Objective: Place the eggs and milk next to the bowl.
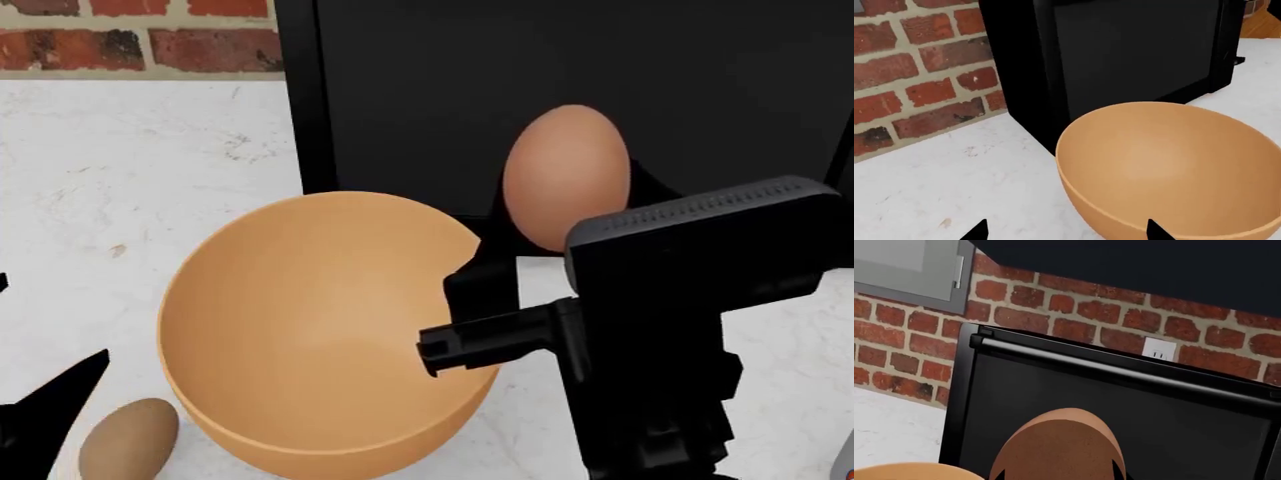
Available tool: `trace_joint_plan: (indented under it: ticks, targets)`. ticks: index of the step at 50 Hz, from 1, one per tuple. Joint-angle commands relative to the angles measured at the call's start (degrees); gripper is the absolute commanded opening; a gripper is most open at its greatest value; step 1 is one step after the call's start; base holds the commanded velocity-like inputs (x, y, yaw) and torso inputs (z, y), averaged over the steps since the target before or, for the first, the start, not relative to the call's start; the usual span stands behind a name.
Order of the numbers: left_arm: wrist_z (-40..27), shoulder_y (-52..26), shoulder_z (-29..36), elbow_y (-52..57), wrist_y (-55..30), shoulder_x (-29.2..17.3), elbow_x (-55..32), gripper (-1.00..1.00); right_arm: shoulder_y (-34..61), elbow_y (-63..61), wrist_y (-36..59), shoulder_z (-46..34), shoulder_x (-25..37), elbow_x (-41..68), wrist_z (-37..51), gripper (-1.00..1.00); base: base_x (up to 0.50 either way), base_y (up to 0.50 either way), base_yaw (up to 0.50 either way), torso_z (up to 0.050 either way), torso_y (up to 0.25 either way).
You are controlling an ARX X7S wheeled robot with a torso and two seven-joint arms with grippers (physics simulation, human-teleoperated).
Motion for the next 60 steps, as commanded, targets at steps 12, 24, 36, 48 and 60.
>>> trace_joint_plan:
  ticks: [12, 24, 36, 48, 60]
  targets:
    - [-6.21, 0.7, -3.94, -1.13, 5.64, 4.36, 4.12, 1.0, 2.15, -6.82, 15.62, 8.6, 2.53, 15.66, 3.56, -1.0, 0.0, 0.0, 0.0, 0.0, 0.0]
    - [-6.26, 0.62, -3.29, -2.21, 8.76, 6.42, 7.68, 1.0, 7.67, -5.19, 28.8, 18.0, 4.77, 49.76, 23.22, -1.0, 0.0, 0.0, 0.0, 0.0, 0.0]
    - [-5.79, 0.39, -1.49, -2.56, 9.48, 6.91, 9.9, 1.0, 9.41, -2.99, 21.21, 11.32, 14.4, 71.47, 39.06, -1.0, 0.0, 0.0, 0.0, 0.0, 0.0]
    - [-5.12, 0.05, 0.46, -2.88, 10.07, 7.39, 11.83, 1.0, 7.28, -3.92, 18.62, 9.24, 18.3, 76.97, 41.33, -1.0, 0.0, 0.0, 0.0, 0.0, 0.0]
    - [-4.88, 0.83, 0.86, -2.83, 10.71, 7.45, 12.59, 1.0, 4.37, -4.8, 17.07, 9.17, 20.89, 79.67, 41.73, -1.0, 0.0, 0.0, 0.0, 0.0, 0.0]
